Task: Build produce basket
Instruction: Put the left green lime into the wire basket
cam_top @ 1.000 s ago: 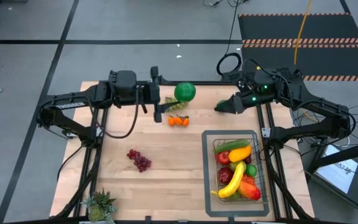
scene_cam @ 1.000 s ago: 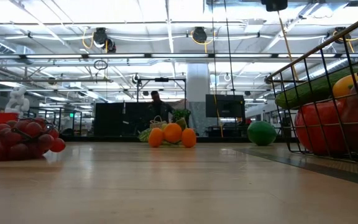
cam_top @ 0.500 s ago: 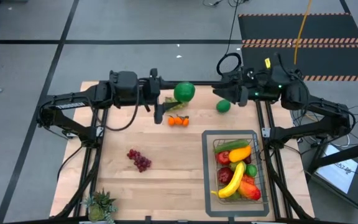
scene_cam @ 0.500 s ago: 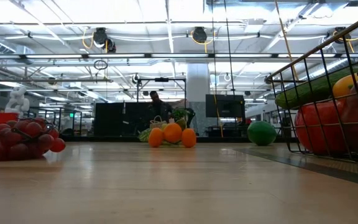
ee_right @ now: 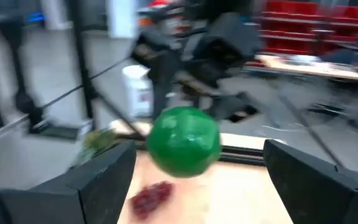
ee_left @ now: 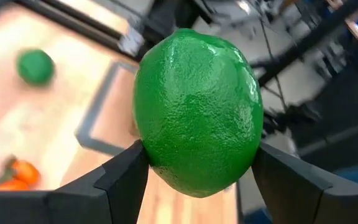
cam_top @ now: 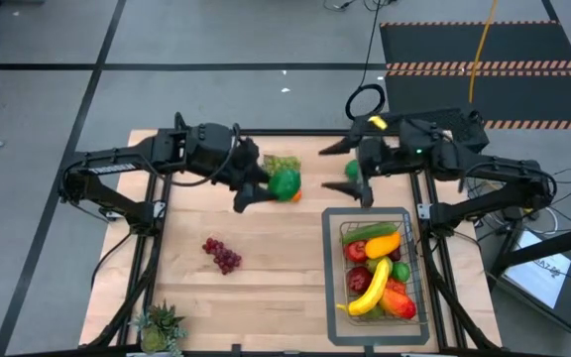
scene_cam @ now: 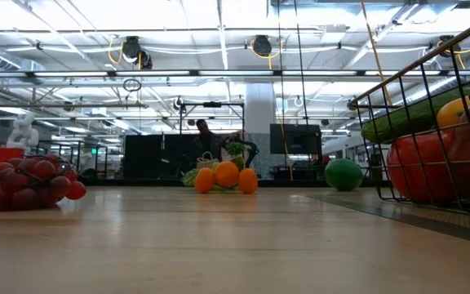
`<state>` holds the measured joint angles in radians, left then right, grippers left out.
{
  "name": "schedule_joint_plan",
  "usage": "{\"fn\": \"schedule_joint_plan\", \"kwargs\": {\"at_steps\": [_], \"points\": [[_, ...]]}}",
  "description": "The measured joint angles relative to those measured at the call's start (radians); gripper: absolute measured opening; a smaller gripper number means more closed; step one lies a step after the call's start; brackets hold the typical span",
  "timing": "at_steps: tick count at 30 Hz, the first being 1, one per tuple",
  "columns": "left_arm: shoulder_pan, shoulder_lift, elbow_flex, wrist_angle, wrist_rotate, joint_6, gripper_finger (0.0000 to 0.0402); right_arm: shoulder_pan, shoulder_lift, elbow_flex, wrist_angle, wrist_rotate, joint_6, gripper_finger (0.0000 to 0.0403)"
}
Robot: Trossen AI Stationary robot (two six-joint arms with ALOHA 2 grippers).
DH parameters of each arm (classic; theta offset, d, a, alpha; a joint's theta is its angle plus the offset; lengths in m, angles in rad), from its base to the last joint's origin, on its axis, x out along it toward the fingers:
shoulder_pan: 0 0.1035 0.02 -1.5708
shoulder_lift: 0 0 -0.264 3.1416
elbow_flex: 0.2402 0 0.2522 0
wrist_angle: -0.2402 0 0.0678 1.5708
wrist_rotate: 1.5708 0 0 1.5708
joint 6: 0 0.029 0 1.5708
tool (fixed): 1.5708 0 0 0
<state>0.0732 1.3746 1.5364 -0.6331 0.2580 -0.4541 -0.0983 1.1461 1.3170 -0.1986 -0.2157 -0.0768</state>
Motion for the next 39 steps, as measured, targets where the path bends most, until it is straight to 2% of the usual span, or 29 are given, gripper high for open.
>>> {"fn": "schedule_joint_plan", "kwargs": {"at_steps": [6,10,13,24,36,39], "points": [[-0.049,0.000,0.000,-0.048,0.031,0.045,0.0264,0.003,0.062,0.000,-0.012,-0.228,-0.181,0.0359],[-0.073,0.000,0.000,-0.055,0.031,0.086,0.0264,0.002,0.091,0.000,-0.005,-0.283,-0.304,0.0378],[-0.088,0.000,0.000,-0.055,0.031,0.086,0.0264,0.002,0.100,-0.001,0.000,-0.289,-0.354,0.0396],[-0.145,0.000,0.000,-0.056,0.004,0.085,0.0264,0.002,0.127,0.000,0.005,-0.363,-0.464,0.0399],[-0.179,0.000,0.000,-0.076,-0.004,0.077,0.0264,0.041,0.198,-0.001,0.071,-0.365,-0.580,0.0400],[-0.178,0.000,0.000,-0.075,-0.015,0.049,0.0264,0.078,0.220,-0.001,0.131,-0.321,-0.610,0.0400]]}}
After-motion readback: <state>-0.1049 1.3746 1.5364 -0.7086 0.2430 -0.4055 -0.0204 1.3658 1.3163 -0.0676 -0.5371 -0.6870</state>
